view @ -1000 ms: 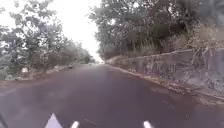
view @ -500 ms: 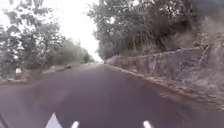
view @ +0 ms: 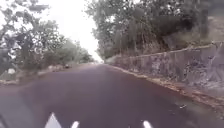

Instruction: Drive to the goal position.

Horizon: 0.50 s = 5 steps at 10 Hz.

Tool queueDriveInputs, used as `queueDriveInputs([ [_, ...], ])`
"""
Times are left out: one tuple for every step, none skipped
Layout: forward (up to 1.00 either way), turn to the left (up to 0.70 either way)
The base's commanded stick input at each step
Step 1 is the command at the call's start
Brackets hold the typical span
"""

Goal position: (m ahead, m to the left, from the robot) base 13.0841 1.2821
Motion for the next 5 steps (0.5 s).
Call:
queueDriveInputs([
  [1.00, 0.00],
  [1.00, 0.00],
  [1.00, 0.00],
  [1.00, 0.00],
  [1.00, 0.00],
])
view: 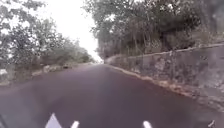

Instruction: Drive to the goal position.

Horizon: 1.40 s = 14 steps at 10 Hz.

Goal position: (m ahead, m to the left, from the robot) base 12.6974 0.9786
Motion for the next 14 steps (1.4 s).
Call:
queueDriveInputs([
  [1.00, 0.00],
  [1.00, 0.00],
  [1.00, 0.00],
  [1.00, 0.00],
  [1.00, 0.00],
  [1.00, 0.00],
  [1.00, 0.00],
  [1.00, 0.00],
  [1.00, 0.00],
  [1.00, 0.00],
  [1.00, 0.00],
  [1.00, 0.00],
  [1.00, 0.00],
  [1.00, 0.00],
])
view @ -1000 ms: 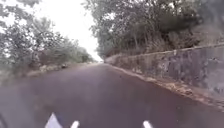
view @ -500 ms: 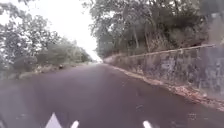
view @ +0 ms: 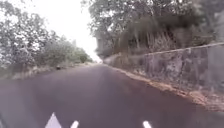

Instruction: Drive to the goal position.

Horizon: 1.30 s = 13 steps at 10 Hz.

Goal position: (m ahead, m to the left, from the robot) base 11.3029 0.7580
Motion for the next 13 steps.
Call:
queueDriveInputs([
  [1.00, 0.00],
  [1.00, 0.00],
  [1.00, 0.00],
  [1.00, 0.00],
  [1.00, 0.00],
  [1.00, 0.00],
  [1.00, 0.00],
  [1.00, 0.00],
  [1.00, 0.00],
  [1.00, 0.00],
  [1.00, 0.00],
  [1.00, 0.00],
  [1.00, 0.00],
])
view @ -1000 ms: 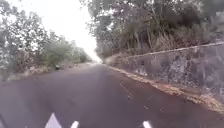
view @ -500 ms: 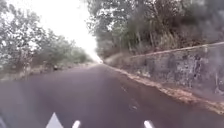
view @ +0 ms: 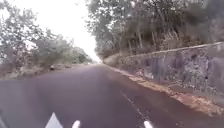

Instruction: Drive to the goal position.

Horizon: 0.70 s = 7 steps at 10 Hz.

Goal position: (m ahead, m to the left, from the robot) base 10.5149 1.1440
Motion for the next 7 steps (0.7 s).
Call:
queueDriveInputs([
  [1.00, 0.00],
  [1.00, 0.00],
  [1.00, 0.00],
  [1.00, 0.00],
  [1.00, 0.00],
  [1.00, 0.00],
  [1.00, 0.00],
])
